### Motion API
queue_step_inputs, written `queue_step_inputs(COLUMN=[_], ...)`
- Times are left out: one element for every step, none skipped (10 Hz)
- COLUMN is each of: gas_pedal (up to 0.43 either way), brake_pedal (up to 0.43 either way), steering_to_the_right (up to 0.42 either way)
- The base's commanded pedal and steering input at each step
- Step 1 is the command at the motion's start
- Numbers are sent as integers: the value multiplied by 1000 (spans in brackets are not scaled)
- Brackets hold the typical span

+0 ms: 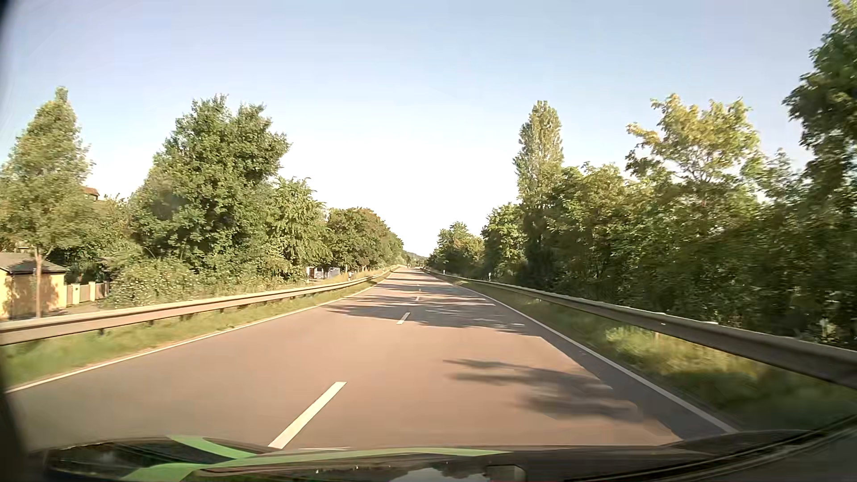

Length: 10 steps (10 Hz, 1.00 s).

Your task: Follow the waypoints while adhering to traffic rules and regulations

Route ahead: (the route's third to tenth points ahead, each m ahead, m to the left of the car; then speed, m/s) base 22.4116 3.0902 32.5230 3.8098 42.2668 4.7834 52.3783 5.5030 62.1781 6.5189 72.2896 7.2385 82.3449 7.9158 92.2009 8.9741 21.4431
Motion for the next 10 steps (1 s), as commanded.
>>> queue_step_inputs(gas_pedal=[248,248,248,248,240,240,240,240,248,248], brake_pedal=[0,0,0,0,0,0,0,0,0,0], steering_to_the_right=[-10,-10,-10,-10,-10,-10,-10,-10,-10,-10])
